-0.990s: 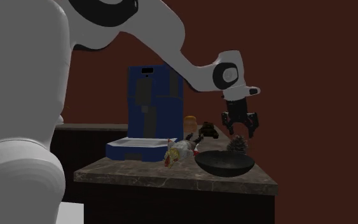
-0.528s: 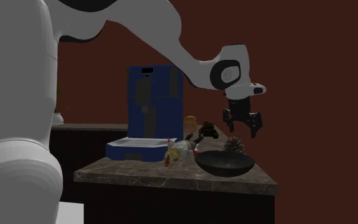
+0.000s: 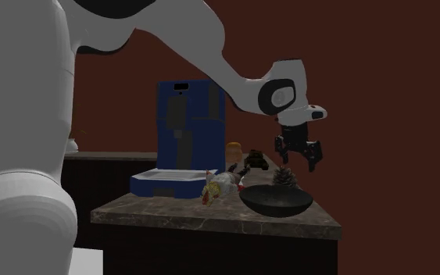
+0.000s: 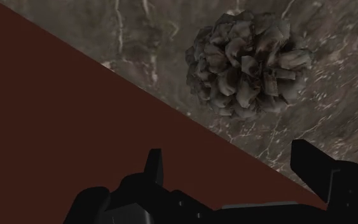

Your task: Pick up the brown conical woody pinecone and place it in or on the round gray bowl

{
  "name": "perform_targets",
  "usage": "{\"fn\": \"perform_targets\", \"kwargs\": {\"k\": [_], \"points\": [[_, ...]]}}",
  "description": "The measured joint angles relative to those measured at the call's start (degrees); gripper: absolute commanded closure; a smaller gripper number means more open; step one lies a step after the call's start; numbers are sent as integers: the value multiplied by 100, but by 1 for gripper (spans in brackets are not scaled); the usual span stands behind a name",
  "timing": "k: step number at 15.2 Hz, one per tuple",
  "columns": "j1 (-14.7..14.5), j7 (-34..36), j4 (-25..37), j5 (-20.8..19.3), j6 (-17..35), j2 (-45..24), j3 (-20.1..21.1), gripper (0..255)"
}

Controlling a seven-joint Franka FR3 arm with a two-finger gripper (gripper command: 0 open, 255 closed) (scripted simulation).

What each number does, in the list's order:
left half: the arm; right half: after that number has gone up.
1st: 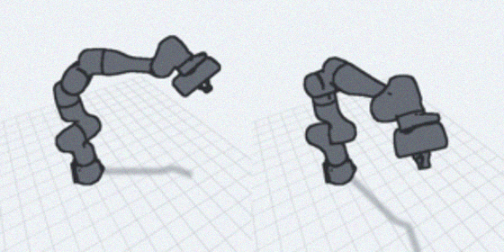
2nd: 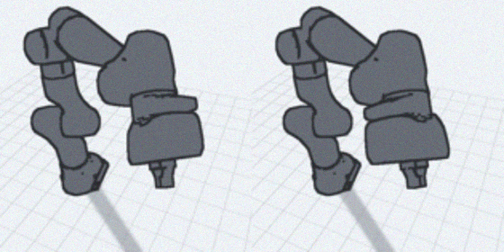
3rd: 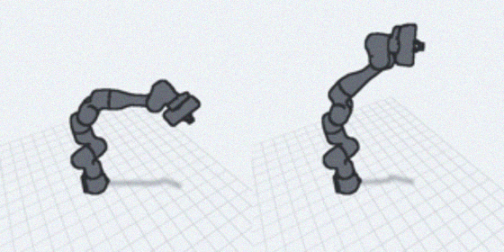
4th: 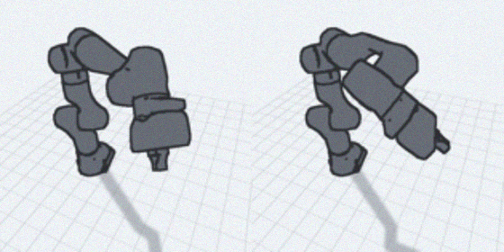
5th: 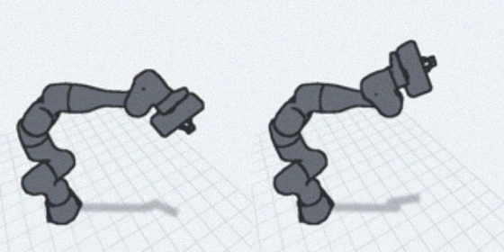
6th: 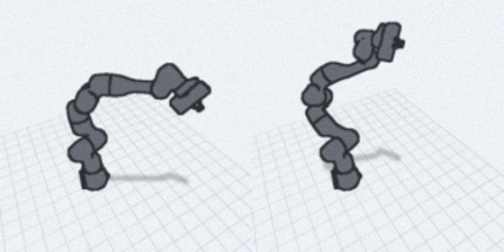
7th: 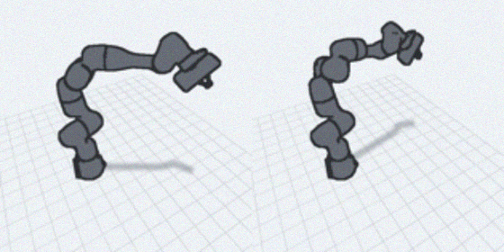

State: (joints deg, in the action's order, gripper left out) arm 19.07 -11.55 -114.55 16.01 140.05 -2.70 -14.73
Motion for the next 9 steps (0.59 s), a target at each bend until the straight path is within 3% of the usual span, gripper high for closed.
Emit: {"fn": "perform_targets", "kwargs": {"k": [2, 3, 9], "points": [[2, 33, 18, 2, -17, -8, 3, 0], [3, 71, 31, -1, -28, -14, 6, 255], [4, 33, 21, -16, -26, -10, 4, 255]]}}
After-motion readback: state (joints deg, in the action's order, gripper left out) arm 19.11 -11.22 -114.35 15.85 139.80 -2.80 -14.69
